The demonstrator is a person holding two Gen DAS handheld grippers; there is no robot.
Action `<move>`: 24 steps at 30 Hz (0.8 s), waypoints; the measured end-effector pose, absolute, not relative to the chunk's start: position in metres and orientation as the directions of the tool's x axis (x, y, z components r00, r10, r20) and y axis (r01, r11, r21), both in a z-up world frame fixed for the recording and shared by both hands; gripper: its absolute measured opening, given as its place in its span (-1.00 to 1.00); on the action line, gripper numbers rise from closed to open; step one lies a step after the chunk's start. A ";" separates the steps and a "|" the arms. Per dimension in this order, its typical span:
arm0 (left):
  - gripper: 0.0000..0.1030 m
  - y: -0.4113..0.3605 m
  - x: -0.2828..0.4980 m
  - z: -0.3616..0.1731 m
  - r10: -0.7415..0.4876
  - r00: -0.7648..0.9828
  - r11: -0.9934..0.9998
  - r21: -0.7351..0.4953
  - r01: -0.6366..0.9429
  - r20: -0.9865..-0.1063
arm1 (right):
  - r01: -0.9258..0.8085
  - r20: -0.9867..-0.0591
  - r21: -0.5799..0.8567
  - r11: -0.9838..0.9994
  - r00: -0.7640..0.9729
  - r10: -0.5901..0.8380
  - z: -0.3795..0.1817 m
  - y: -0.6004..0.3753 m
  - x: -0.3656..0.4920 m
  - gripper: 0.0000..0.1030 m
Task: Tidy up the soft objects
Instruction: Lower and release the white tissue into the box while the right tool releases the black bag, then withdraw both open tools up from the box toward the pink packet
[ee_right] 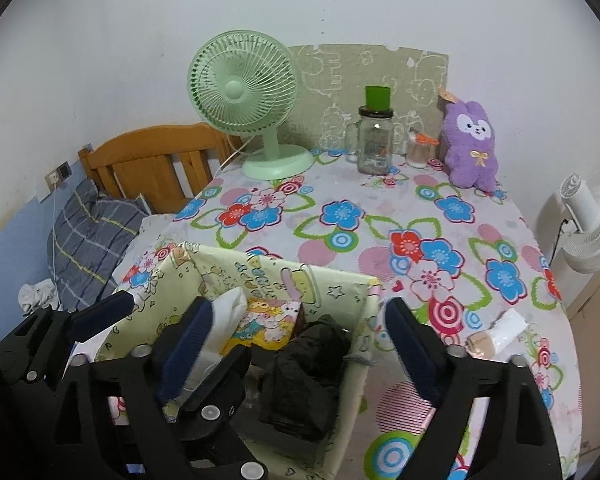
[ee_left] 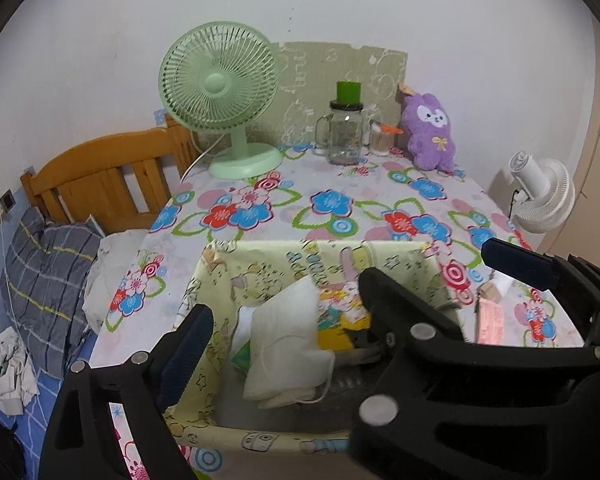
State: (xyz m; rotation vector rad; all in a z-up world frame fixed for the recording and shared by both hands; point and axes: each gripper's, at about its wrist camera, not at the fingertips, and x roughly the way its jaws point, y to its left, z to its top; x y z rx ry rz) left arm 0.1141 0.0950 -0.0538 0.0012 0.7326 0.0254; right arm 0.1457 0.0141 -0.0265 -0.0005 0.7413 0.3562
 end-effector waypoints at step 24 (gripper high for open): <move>0.99 0.040 0.094 -0.014 0.031 0.808 0.999 0.029 -0.016 -0.588 | -0.305 -0.571 0.102 0.947 0.761 0.307 0.017 -0.043 0.122 0.85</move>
